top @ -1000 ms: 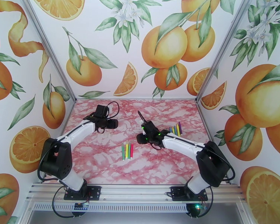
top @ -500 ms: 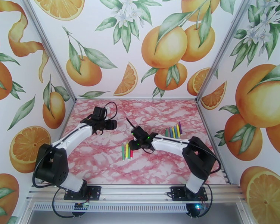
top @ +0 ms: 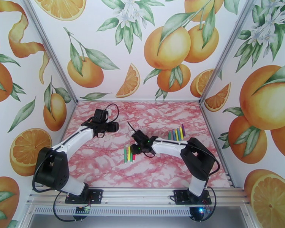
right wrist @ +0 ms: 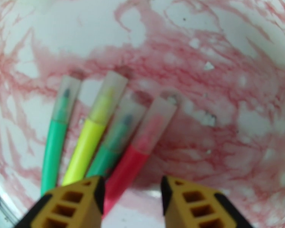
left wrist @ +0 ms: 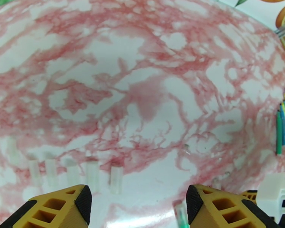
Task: Open the pen caps
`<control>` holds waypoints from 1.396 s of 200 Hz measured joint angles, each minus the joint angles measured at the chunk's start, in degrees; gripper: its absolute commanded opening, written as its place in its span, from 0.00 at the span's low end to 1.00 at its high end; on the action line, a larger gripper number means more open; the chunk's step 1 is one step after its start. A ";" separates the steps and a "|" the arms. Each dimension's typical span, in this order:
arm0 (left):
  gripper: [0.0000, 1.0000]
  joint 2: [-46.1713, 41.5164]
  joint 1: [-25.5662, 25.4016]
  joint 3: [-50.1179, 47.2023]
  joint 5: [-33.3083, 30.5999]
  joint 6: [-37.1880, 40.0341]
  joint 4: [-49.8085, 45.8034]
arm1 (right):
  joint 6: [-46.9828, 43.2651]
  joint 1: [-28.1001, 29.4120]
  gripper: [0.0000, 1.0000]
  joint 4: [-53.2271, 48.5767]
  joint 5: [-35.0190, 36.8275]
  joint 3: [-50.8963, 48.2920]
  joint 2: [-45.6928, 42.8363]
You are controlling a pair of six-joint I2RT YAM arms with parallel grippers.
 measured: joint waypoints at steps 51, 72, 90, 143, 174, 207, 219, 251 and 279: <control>0.70 -0.24 0.15 -0.15 -0.02 0.02 0.13 | 0.46 0.11 0.41 -0.22 0.00 0.00 1.77; 0.70 -0.24 0.20 -0.15 -0.02 0.02 0.13 | 0.68 0.15 0.39 -0.74 0.52 0.35 2.10; 0.70 -0.24 0.20 -0.17 -0.02 0.00 0.13 | 0.83 0.46 0.38 -2.10 1.60 1.31 2.51; 0.70 -0.24 0.20 -0.17 0.13 -0.33 0.17 | 0.85 1.49 0.29 -6.64 5.40 4.63 4.48; 0.71 -0.24 0.22 -0.17 0.33 -0.39 0.20 | 0.90 1.49 0.23 -8.02 6.49 5.55 5.07; 0.71 -0.24 0.24 -0.15 1.25 -0.42 0.37 | 0.96 1.51 0.20 -8.24 6.93 5.64 5.03; 0.71 -0.24 0.24 -0.15 2.29 -0.61 0.87 | 0.94 1.51 0.20 -8.24 7.02 5.64 4.96; 0.71 -0.24 0.24 -0.17 5.77 -1.88 2.86 | 0.59 1.03 0.19 -7.41 7.82 4.79 4.39; 0.71 -0.24 0.24 -0.15 8.92 -2.64 4.72 | -0.17 -1.18 0.18 -5.33 7.76 1.60 2.01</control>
